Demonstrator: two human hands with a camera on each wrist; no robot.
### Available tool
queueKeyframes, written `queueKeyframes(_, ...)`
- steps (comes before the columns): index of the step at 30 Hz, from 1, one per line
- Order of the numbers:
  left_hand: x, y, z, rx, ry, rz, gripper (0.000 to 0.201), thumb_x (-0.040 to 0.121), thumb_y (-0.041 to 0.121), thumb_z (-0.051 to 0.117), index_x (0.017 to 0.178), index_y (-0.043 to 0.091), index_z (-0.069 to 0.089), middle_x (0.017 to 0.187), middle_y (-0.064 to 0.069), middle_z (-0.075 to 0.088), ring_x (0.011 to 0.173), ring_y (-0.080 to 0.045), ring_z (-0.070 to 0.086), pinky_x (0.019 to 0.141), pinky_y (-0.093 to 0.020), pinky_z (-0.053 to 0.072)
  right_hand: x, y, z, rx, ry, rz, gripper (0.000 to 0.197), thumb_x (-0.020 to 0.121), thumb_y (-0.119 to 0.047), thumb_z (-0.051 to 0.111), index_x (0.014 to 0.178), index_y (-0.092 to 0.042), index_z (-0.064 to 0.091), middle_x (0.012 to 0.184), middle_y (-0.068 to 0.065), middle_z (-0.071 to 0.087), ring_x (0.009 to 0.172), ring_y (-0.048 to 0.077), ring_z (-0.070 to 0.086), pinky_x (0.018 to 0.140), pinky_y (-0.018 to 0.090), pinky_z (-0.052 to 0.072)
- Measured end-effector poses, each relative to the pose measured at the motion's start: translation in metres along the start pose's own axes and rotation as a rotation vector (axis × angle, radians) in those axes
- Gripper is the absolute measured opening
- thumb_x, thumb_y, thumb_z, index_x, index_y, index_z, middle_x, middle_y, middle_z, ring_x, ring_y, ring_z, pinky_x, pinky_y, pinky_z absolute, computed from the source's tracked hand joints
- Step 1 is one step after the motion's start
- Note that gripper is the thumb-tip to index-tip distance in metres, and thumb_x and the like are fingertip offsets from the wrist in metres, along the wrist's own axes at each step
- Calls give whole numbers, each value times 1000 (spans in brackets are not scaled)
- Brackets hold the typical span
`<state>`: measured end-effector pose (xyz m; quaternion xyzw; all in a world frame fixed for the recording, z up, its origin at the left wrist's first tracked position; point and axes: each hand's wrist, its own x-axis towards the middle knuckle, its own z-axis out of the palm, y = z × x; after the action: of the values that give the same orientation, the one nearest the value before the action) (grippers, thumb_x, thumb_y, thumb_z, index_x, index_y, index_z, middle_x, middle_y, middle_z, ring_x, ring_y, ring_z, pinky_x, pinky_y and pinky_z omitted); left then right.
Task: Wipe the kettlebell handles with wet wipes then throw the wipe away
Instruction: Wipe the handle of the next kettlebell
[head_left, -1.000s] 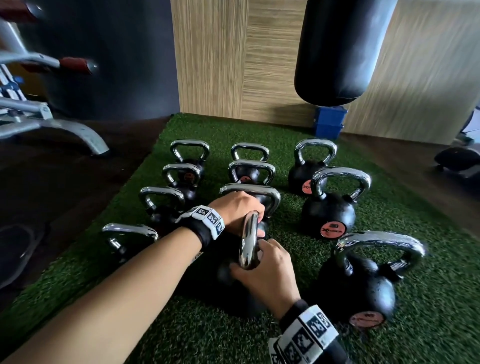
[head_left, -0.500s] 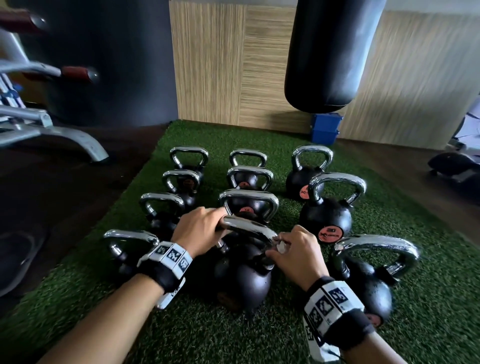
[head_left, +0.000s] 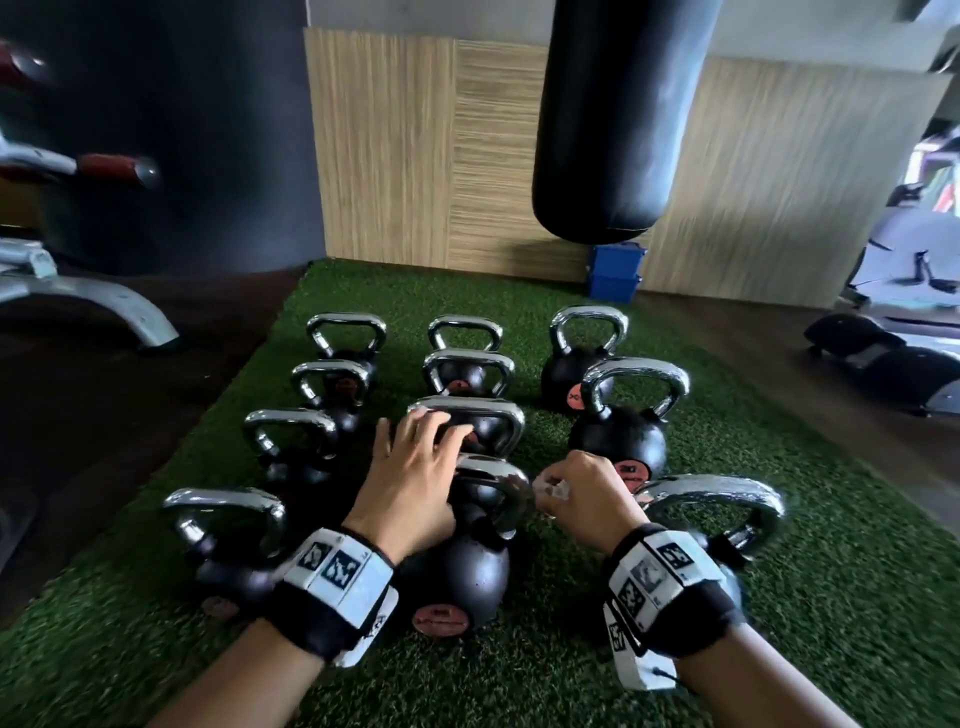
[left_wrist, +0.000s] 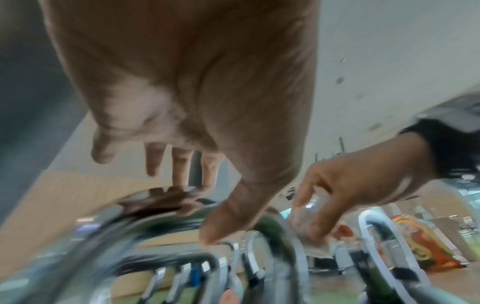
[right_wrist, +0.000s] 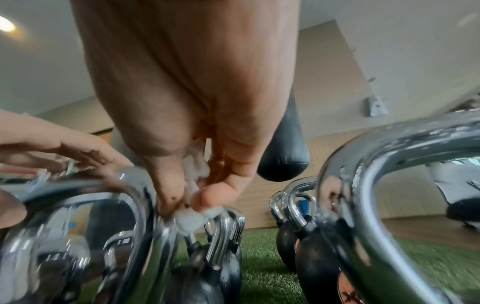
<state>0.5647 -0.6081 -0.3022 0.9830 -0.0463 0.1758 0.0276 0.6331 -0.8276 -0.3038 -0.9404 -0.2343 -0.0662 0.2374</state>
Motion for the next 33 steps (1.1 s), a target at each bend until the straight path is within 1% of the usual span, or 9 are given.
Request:
queueKeyframes(3, 6, 63, 7, -412, 281, 228, 67, 76, 14, 57, 142, 25, 46, 135, 2, 49, 130, -18, 45, 111, -34, 40, -13, 22, -36, 84, 51, 27, 5, 81, -19, 74, 81, -21, 79, 67, -9, 66, 60, -4, 55, 55, 8, 34)
queueKeyframes(5, 8, 102, 26, -673, 316, 286, 54, 83, 19, 61, 134, 29, 49, 125, 11, 54, 120, -10, 53, 100, -26, 48, -26, 41, -63, 110, 92, 37, 6, 82, -18, 76, 85, -20, 80, 64, -14, 65, 60, -12, 56, 57, 4, 36)
queueKeyframes(10, 15, 167, 113, -1227, 124, -92, 77, 67, 35, 84, 131, 43, 41, 125, 21, 52, 121, -3, 54, 96, -29, 53, -53, 92, -114, 116, 286, 118, 12, 80, -21, 79, 87, -31, 80, 81, -18, 63, 83, -5, 59, 72, 1, 38)
queueKeyframes(13, 29, 185, 148, -1266, -56, -292, 100, 54, 49, 92, 139, 35, 40, 129, 13, 54, 121, -4, 53, 107, -30, 44, -60, 115, -126, 153, 329, 168, 17, 77, -22, 79, 86, -37, 79, 85, -20, 71, 81, -8, 64, 66, 2, 42)
queueKeyframes(18, 50, 199, 173, -1150, -217, -297, 48, 57, 54, 94, 89, 24, 76, 85, 12, 77, 81, 6, 69, 79, -16, 51, -60, 129, -124, 156, 369, 145, 25, 79, -11, 74, 95, -30, 76, 82, -20, 72, 75, -15, 63, 63, 0, 41)
queueKeyframes(22, 64, 201, 179, -1160, -279, -232, 53, 55, 71, 79, 90, 32, 72, 84, 1, 78, 82, -4, 71, 87, -32, 53, -58, 131, -122, 29, 365, 90, 16, 82, -15, 74, 92, -26, 78, 87, -17, 66, 78, -6, 61, 66, 0, 38)
queueKeyframes(26, 60, 199, 189, -1223, -239, -193, 46, 70, 60, 81, 115, 52, 71, 92, 23, 77, 96, 11, 67, 96, -23, 49, -53, 126, -118, -73, 304, 34, 15, 84, -18, 77, 97, -22, 78, 95, -7, 70, 82, 6, 63, 76, 16, 50)
queueKeyframes(29, 59, 200, 189, -1229, -243, -193, 46, 75, 56, 82, 119, 53, 69, 93, 22, 77, 98, 6, 68, 98, -26, 49, -55, 125, -110, -64, 276, 3, 13, 87, -21, 75, 99, -22, 80, 95, -4, 70, 84, 10, 63, 78, 22, 51)
queueKeyframes(33, 60, 199, 186, -1245, -279, -210, 41, 79, 48, 83, 119, 48, 71, 88, 18, 78, 92, 4, 70, 97, -26, 51, -59, 135, -106, -59, 298, 25, 14, 88, -21, 74, 100, -16, 80, 88, -3, 66, 78, 11, 60, 68, 5, 40)
